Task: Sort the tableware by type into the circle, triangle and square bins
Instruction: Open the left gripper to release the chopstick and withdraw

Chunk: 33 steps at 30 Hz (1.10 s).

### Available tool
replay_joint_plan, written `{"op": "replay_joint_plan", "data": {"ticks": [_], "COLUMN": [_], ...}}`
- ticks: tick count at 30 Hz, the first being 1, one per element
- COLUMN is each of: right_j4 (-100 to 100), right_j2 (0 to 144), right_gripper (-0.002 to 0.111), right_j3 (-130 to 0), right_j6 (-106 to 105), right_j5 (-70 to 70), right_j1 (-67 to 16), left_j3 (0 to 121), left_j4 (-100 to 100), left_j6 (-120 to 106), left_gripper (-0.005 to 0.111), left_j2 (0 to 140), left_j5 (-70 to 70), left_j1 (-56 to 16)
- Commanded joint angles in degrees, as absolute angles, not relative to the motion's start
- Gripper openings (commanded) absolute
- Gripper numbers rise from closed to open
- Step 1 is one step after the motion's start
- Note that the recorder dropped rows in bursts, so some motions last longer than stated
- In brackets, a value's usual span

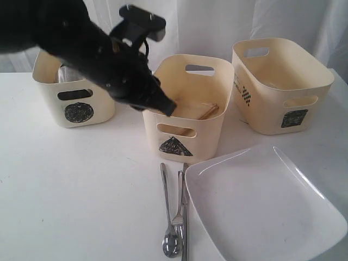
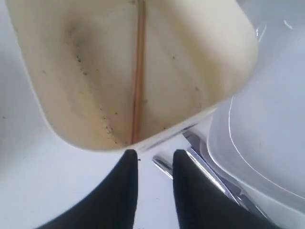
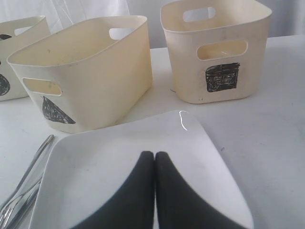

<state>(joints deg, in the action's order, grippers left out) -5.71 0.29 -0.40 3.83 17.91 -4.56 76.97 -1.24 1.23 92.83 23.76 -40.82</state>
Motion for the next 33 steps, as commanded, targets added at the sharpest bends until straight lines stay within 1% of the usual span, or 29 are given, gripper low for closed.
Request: {"op": "replay_joint_plan", "data": {"ticks": [1, 6, 8, 10, 15, 23, 33], "right_j4": [-5.8, -5.8, -5.8, -5.8, -5.8, -5.8, -5.8], "right_j2": [0.0, 0.0, 0.0, 0.0, 0.0, 0.0, 0.0], "right_gripper": [0.000, 0.000, 0.000, 0.000, 0.000, 0.000, 0.000], "right_j3": [0.0, 0.0, 0.0, 0.0, 0.0, 0.0, 0.0], "right_j6": [3.9, 3.9, 3.9, 3.9, 3.9, 3.9, 3.9], "right_j5": [17.1, 17.1, 17.1, 17.1, 17.1, 17.1, 17.1], "right_j1": [-4.7, -4.7, -4.7, -4.7, -4.7, -4.7, -4.7], "left_j3": [69.9, 67.1, 67.1, 67.1, 67.1, 67.1, 67.1], "left_j4": [0.0, 0.0, 0.0, 0.4, 0.4, 0.5, 0.8], "left_j6": [3.5, 5.5, 5.8, 6.6, 6.3, 6.4, 6.7], "left_gripper": [0.031, 0.030, 0.028, 0.022, 0.000, 0.000, 0.000], "left_j2": [92.3, 94.9, 96.0, 96.6, 96.7, 98.6, 99.4], "left_j5": [13.6, 7.5, 6.5, 5.8, 4.2, 3.0, -2.9], "left_j1": [-42.4, -42.4, -42.4, -42.4, -42.4, -42.4, -42.4]}}
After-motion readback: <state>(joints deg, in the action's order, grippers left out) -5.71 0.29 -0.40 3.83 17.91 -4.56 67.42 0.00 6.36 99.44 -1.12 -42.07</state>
